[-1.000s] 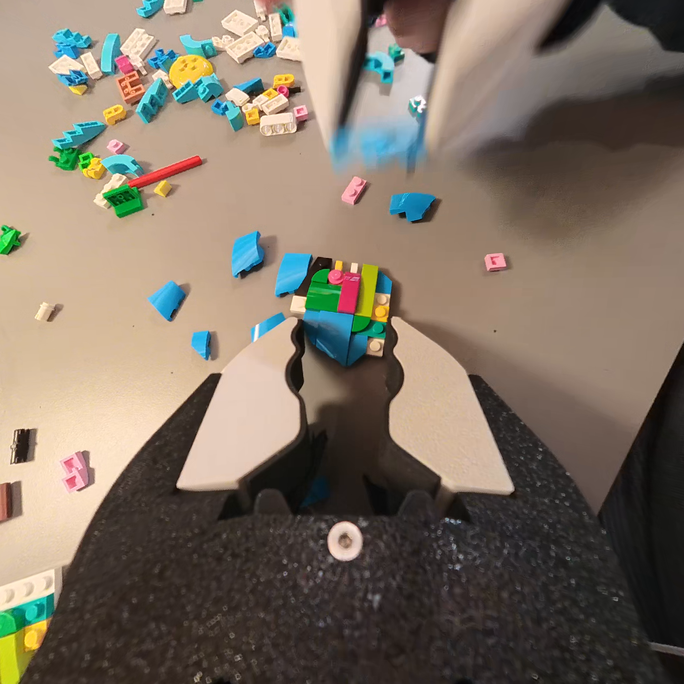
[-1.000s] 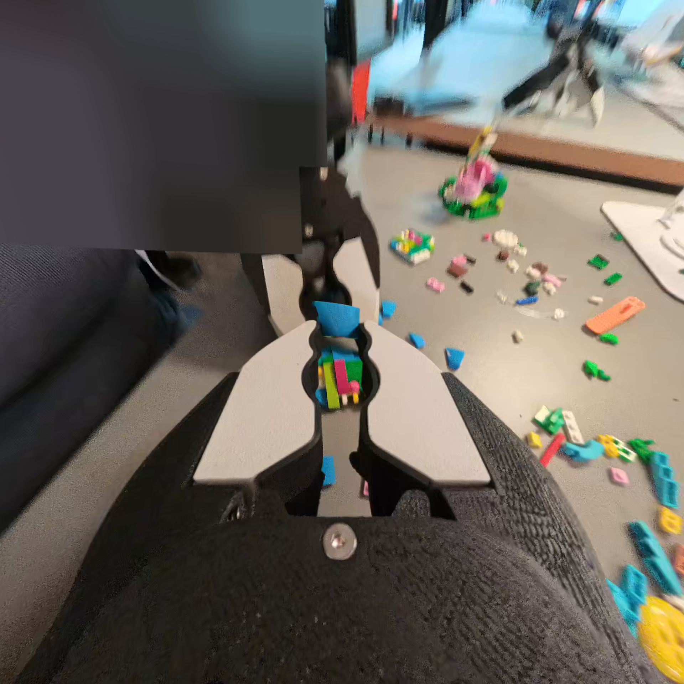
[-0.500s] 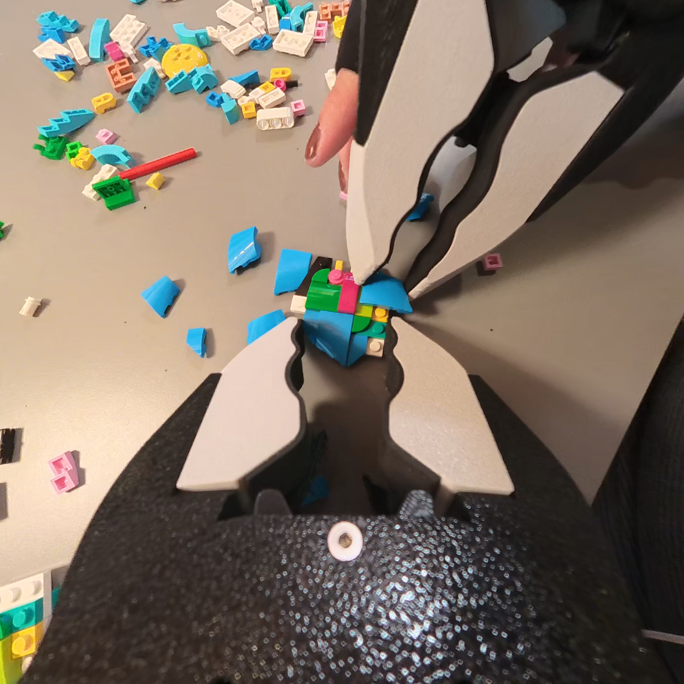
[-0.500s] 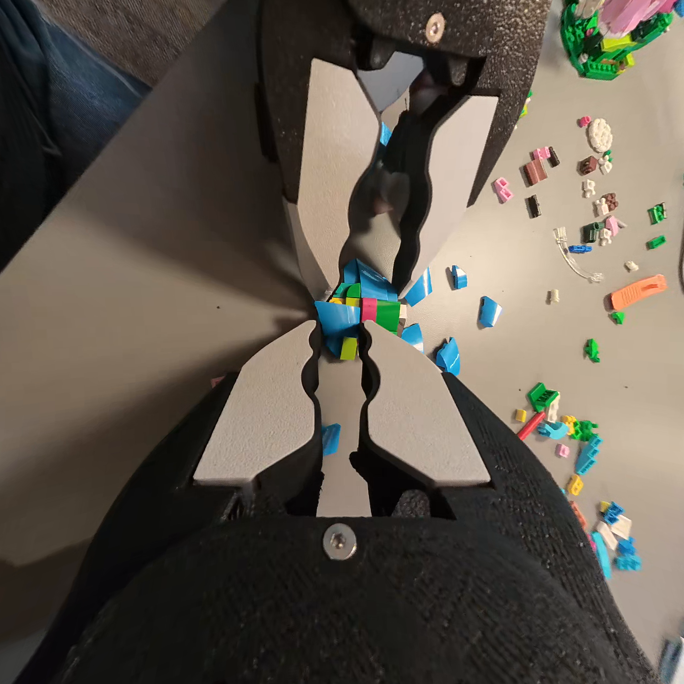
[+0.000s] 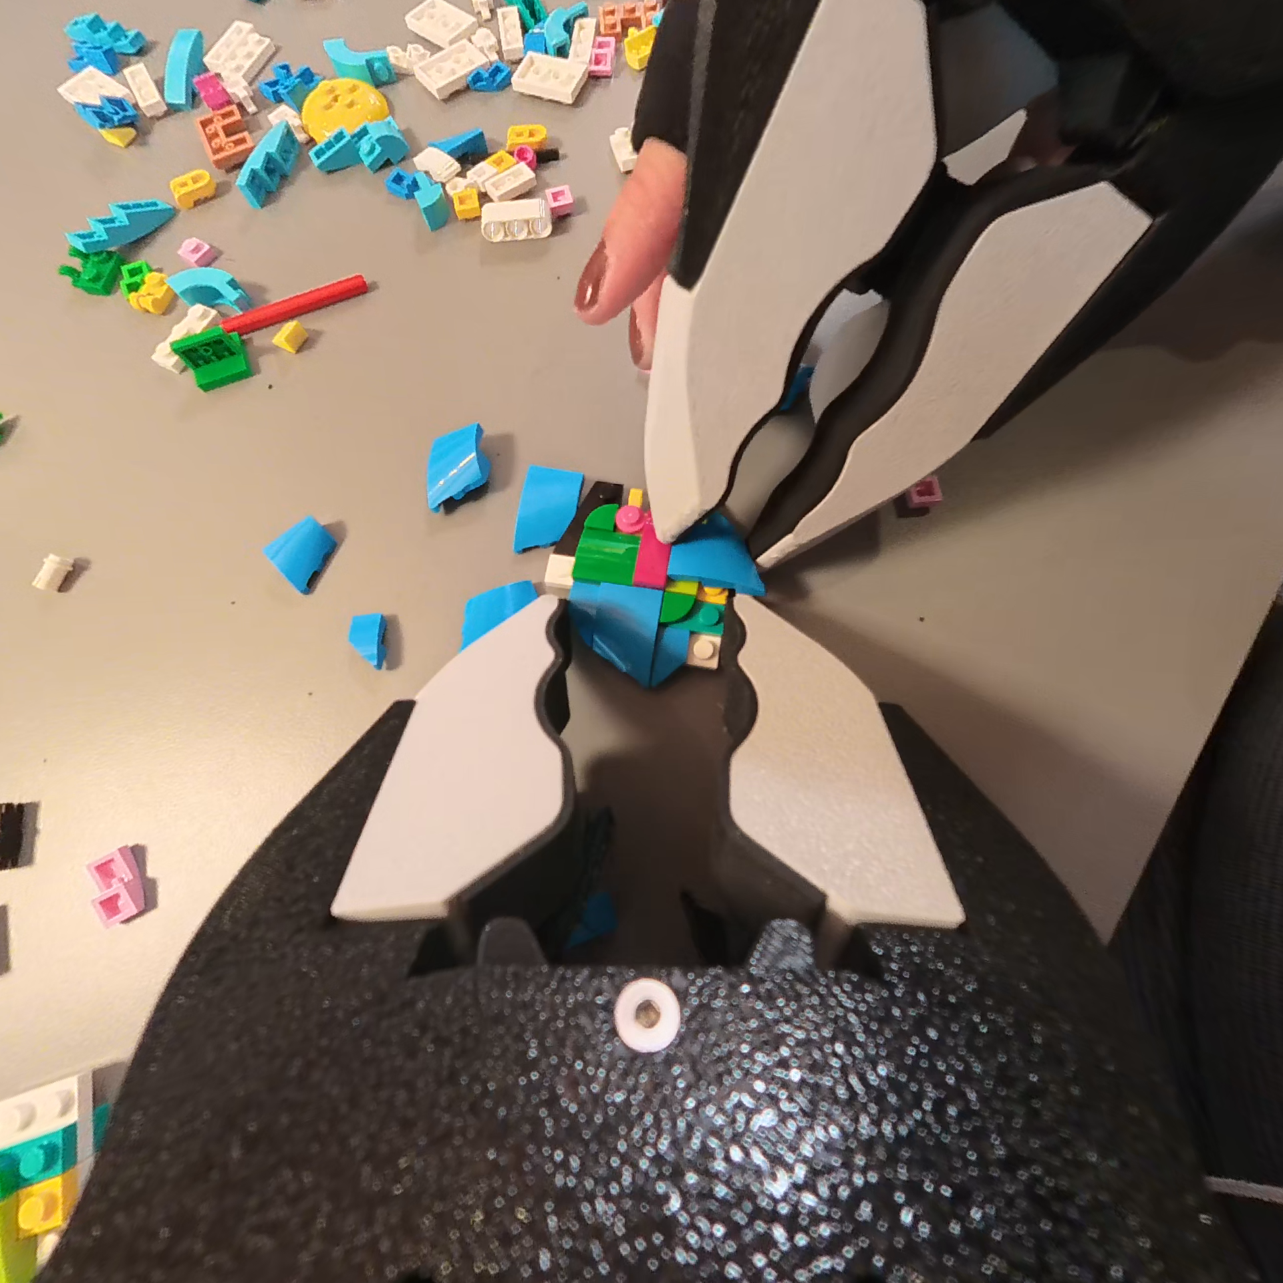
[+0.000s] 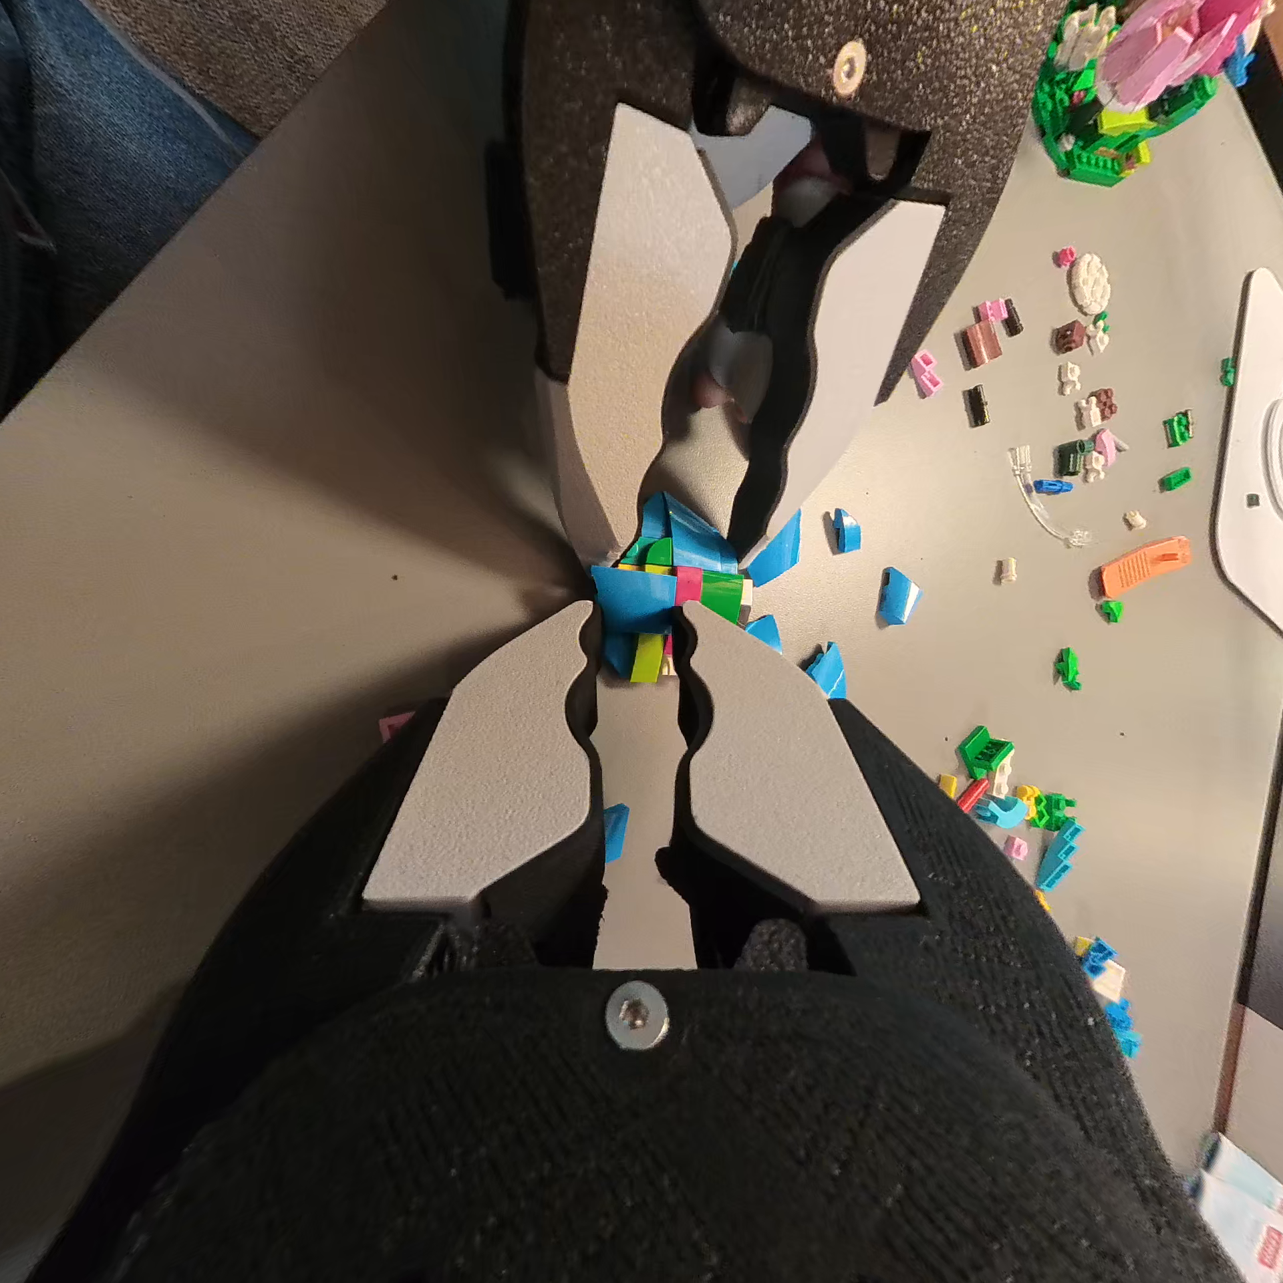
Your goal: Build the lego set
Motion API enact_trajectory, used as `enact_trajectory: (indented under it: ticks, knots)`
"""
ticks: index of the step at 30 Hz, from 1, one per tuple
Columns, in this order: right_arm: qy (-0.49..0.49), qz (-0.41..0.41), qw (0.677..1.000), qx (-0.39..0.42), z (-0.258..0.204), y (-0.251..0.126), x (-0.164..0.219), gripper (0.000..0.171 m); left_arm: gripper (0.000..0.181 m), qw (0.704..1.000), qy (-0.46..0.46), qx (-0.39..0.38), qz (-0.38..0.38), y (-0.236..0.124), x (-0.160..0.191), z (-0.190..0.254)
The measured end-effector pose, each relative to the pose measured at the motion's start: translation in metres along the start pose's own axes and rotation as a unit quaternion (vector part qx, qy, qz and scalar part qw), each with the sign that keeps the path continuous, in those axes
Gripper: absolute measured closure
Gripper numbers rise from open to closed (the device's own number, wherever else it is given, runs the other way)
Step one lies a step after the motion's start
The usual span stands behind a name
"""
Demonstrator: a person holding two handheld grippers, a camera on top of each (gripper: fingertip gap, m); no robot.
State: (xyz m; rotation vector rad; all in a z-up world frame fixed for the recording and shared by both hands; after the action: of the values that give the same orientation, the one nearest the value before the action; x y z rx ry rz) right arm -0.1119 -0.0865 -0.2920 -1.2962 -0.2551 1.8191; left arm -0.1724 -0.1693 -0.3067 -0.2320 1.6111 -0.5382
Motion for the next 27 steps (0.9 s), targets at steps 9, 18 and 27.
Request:
enact_trajectory:
  ticks: [9,18,27]
  knots:
    - [-0.012,-0.008,1.000,0.004,-0.0003,0.0009,-0.0013,0.154,0.140,1.000,-0.001,0.000,0.000,0.0000,0.0000,-0.0002]
    - [-0.012,-0.032,0.999,-0.002,0.0006,0.0024,-0.0046,0.154,0.140,1.000,-0.002,0.001,0.000,0.0000,0.0001,-0.0006]
    - [-0.012,-0.049,0.999,-0.008,0.0014,0.0034,-0.0068,0.154,0.140,1.000,-0.002,0.001,-0.001,0.0001,0.0000,-0.0008]
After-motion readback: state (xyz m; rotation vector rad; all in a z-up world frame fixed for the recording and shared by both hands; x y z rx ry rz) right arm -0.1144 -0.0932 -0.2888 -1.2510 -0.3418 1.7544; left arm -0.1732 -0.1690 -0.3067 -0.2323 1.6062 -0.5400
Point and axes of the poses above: each gripper's, where its closed fingertips meet, y out along the fingers, x out of its underside, z = x × y across the jaws, the point moved 7 cm from there along -y, back along the fingers, and after that the axes turned 13 degrees about z, right-handed, at the moved point
